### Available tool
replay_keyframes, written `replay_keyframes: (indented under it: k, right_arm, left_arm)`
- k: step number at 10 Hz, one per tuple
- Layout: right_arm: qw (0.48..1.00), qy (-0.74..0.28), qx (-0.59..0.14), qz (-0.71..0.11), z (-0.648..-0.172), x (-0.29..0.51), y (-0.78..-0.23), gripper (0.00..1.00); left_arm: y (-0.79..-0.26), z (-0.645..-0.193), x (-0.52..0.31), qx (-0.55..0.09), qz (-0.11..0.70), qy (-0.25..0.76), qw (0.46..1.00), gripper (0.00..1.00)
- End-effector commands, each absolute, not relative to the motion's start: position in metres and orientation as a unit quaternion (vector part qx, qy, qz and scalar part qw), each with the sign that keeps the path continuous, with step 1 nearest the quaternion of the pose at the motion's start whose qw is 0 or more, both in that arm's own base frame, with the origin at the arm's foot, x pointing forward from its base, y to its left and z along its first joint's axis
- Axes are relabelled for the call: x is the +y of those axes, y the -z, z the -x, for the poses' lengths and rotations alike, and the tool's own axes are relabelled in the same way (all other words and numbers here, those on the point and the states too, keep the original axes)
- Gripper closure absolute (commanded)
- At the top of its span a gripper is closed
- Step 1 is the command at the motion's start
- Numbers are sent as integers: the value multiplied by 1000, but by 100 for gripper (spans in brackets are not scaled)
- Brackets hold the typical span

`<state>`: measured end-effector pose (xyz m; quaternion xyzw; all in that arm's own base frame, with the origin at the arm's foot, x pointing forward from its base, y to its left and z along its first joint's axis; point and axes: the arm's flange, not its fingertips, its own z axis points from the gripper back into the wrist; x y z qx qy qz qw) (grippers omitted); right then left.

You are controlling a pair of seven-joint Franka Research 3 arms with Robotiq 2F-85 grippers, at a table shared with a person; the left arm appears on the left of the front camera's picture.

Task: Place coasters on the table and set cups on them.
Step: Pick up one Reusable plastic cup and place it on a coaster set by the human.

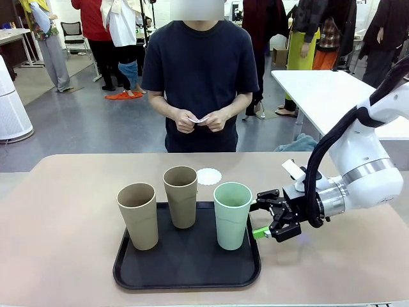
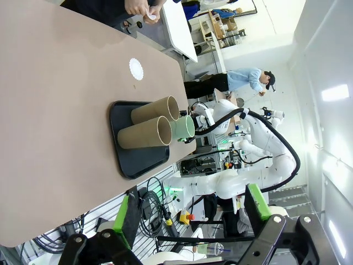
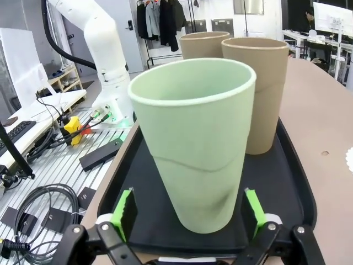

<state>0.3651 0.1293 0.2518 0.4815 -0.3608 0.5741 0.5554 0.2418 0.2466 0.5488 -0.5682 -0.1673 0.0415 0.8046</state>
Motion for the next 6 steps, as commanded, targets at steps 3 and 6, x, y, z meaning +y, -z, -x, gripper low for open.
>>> replay_keyframes:
  k: [3, 6]
  right_arm:
    - [570, -584, -360, -451, -375, 150, -237, 0]
    - [575, -580, -361, -450, -384, 154, -233, 0]
  left_arm:
    - [-550, -240, 246, -171, 573, -40, 801, 0]
    - [-550, -240, 246, -171, 573, -40, 801, 0]
